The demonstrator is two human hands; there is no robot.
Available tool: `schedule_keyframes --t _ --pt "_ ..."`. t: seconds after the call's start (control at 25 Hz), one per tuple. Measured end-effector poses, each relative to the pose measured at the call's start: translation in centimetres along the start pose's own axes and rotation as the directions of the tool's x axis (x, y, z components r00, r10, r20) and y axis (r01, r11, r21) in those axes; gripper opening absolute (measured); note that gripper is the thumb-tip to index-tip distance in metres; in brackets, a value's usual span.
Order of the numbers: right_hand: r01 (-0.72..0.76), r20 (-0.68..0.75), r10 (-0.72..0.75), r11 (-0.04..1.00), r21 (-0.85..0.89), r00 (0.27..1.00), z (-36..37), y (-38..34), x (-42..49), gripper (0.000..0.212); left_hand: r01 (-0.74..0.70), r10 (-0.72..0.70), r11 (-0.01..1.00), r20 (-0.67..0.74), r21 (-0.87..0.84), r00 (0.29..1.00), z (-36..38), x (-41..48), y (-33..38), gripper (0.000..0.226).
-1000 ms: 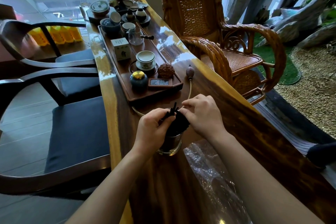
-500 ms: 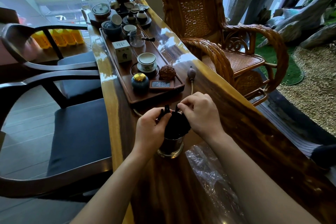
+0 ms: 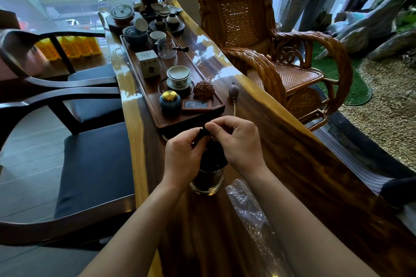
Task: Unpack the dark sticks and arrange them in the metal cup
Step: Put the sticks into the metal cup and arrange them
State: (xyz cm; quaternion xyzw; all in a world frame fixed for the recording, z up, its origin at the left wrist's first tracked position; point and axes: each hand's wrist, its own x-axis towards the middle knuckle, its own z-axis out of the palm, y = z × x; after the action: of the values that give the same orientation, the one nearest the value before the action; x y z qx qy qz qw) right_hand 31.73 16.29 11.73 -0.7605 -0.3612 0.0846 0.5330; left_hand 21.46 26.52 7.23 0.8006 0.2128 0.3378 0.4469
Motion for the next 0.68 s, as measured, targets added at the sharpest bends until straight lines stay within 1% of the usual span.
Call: schedule_keyframes --t 0.12,0.24,0.28,0.4,0.48,0.68 --pt "-0.025 0.016 0.024 0.998 0.059 1.000 0.1 0.2 0.1 0.012 0.007 -0.007 1.000 -0.016 0.003 1.000 -0.4 0.1 0.2 0.017" --pt "-0.103 0.054 0.094 0.975 0.195 0.994 0.1 0.6 0.0 0.014 0.003 -0.003 1.000 -0.012 0.003 1.000 -0.7 0.1 0.1 0.013" --pt "-0.112 0.058 0.102 0.973 0.203 0.993 0.1 0.8 -0.1 0.014 0.004 -0.004 1.000 -0.015 -0.004 1.000 -0.8 0.1 0.1 0.012" --pt "-0.154 0.046 0.149 0.977 0.147 0.988 0.1 1.5 -0.5 0.011 0.059 -0.062 0.997 -0.071 -0.042 0.996 -1.3 0.2 0.1 0.012" --pt "-0.197 0.043 0.193 0.975 0.103 0.980 -0.1 2.0 -0.9 0.015 0.105 -0.115 0.991 -0.118 -0.088 0.986 -1.7 0.2 0.1 0.012" --pt "-0.161 0.051 0.163 0.986 -0.038 0.985 -0.4 2.0 -1.8 0.022 0.152 -0.208 0.949 -0.186 -0.277 0.960 -2.9 0.2 1.0 0.019"
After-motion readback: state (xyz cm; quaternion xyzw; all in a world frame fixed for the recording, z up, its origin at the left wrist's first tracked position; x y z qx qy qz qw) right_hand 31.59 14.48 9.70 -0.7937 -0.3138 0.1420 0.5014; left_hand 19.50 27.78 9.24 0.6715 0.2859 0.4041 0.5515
